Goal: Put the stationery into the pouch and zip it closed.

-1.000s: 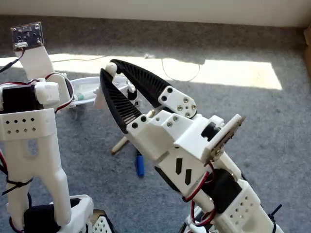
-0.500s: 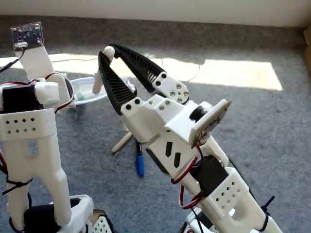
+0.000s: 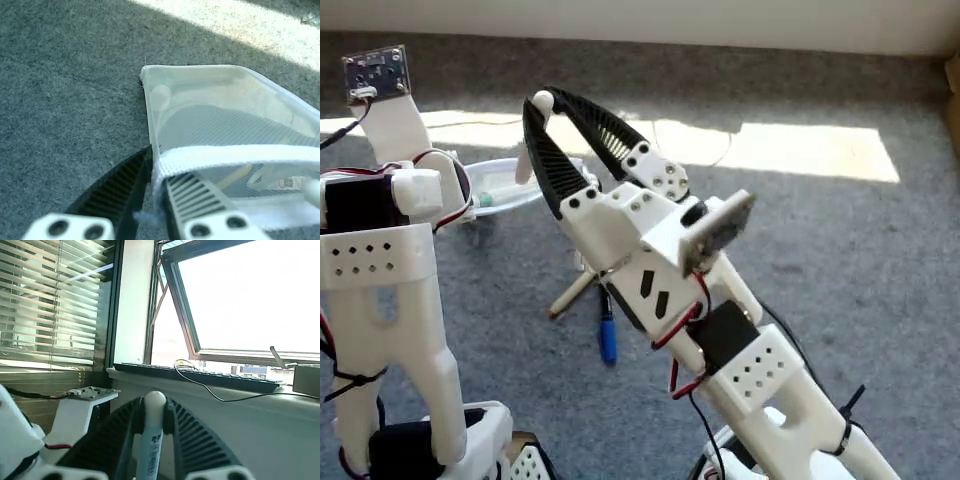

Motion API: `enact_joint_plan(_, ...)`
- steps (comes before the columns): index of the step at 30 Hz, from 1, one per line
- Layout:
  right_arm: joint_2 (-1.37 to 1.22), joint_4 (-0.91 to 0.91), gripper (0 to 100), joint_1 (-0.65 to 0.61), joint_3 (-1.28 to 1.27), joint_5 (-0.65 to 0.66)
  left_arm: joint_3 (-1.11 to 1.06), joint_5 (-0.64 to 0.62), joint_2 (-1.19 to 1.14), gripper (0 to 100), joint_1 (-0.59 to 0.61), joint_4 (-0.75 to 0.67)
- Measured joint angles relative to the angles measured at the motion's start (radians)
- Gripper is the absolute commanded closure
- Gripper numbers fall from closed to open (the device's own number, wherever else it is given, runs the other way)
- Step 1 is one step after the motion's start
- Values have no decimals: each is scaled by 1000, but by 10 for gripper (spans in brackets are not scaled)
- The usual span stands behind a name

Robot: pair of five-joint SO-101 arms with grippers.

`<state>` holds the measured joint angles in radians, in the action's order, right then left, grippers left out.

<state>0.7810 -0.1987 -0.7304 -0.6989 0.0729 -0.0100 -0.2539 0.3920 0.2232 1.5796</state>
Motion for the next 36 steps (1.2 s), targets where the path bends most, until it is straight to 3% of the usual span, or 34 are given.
enact_joint_plan(16,-150,-57,981,34,0,0,0,0,0,993,0,0)
enact_joint_plan(28,-150,328,979,34,110,3,0,0,-2,993,0,0)
enact_joint_plan(36,-150,506,980,-25,114,241,0,0,-2,993,0,0)
